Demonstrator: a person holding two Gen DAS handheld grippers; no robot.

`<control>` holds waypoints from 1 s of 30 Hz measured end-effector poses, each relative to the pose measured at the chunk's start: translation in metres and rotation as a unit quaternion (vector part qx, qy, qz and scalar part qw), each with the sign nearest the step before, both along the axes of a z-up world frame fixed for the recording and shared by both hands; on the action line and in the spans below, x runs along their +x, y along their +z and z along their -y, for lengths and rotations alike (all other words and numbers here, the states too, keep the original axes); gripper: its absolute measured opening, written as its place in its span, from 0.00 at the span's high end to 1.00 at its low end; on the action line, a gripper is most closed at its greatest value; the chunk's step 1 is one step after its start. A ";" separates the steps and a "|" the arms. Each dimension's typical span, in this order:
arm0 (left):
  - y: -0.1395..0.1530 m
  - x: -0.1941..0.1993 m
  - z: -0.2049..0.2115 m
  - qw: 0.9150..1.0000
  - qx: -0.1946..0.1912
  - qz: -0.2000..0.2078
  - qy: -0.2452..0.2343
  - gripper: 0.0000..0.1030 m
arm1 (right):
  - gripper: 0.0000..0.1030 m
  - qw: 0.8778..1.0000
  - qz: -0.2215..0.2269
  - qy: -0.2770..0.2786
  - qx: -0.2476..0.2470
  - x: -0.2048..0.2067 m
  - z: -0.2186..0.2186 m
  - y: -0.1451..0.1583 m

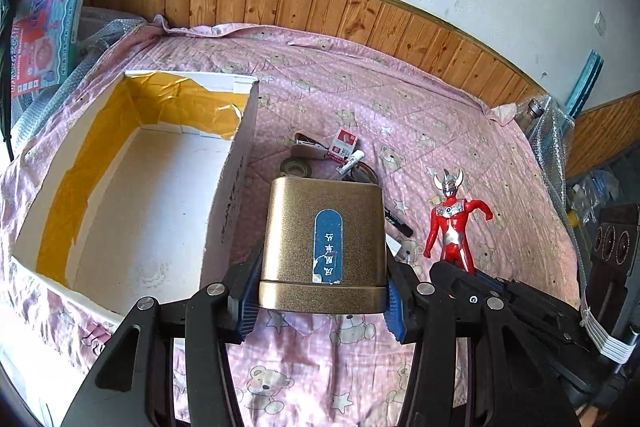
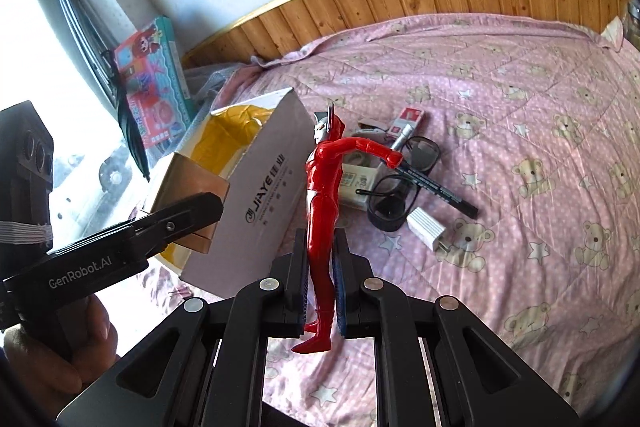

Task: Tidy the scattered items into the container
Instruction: 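Carry the gold box and red figure over the white cardboard box with both tools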

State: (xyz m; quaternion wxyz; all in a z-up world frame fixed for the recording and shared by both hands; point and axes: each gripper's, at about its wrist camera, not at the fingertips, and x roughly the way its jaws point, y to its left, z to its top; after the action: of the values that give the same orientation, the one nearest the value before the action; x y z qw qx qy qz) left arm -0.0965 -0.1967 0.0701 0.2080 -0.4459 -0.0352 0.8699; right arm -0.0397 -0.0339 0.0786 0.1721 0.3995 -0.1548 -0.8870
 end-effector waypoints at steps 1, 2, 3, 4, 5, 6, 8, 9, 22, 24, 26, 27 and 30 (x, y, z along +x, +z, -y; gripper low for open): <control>0.002 0.001 0.003 1.000 0.003 0.000 0.002 0.50 | 0.89 1.000 -0.003 0.004 -0.001 0.001 0.003 0.003; 0.005 0.003 0.008 1.000 0.006 -0.001 0.004 0.50 | 0.89 1.000 -0.007 0.007 0.000 0.002 0.007 0.006; 0.007 0.003 0.011 1.000 0.007 -0.003 0.007 0.50 | 0.89 1.000 -0.009 0.009 -0.001 0.003 0.010 0.008; 0.011 0.004 0.015 1.000 0.008 -0.006 0.008 0.50 | 0.89 1.000 -0.012 0.013 -0.003 0.004 0.014 0.011; 0.013 0.005 0.019 1.000 0.010 -0.008 0.011 0.50 | 0.89 1.000 -0.015 0.017 -0.002 0.005 0.018 0.014; 0.016 0.005 0.022 1.000 0.011 -0.010 0.014 0.50 | 0.89 1.000 -0.018 0.020 0.000 0.005 0.021 0.017; 0.021 0.005 0.029 1.000 0.015 -0.015 0.019 0.50 | 0.89 0.999 -0.024 0.027 0.000 0.006 0.029 0.022; 0.024 0.005 0.033 0.999 0.016 -0.018 0.023 0.50 | 0.89 0.999 -0.027 0.029 0.001 0.005 0.032 0.024; 0.039 -0.011 0.086 0.997 0.034 -0.031 0.069 0.50 | 0.89 0.996 -0.046 0.075 0.003 -0.017 0.082 0.045; 0.039 -0.015 0.094 0.996 0.035 -0.031 0.078 0.50 | 0.89 0.995 -0.047 0.084 0.003 -0.021 0.091 0.046; 0.037 -0.019 0.102 0.995 0.035 -0.029 0.086 0.50 | 0.89 0.995 -0.047 0.089 0.004 -0.026 0.098 0.046; 0.036 -0.021 0.106 0.995 0.035 -0.028 0.089 0.50 | 0.89 0.995 -0.046 0.092 0.004 -0.028 0.101 0.045; 0.033 -0.028 0.116 0.994 0.035 -0.024 0.098 0.50 | 0.89 0.994 -0.040 0.101 0.004 -0.037 0.111 0.043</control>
State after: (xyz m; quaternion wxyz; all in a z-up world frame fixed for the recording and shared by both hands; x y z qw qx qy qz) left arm -0.1243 -0.3122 0.1028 0.1380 -0.4114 -0.1037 0.8950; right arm -0.0765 -0.1453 0.1211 0.2658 0.3782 -0.1032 -0.8807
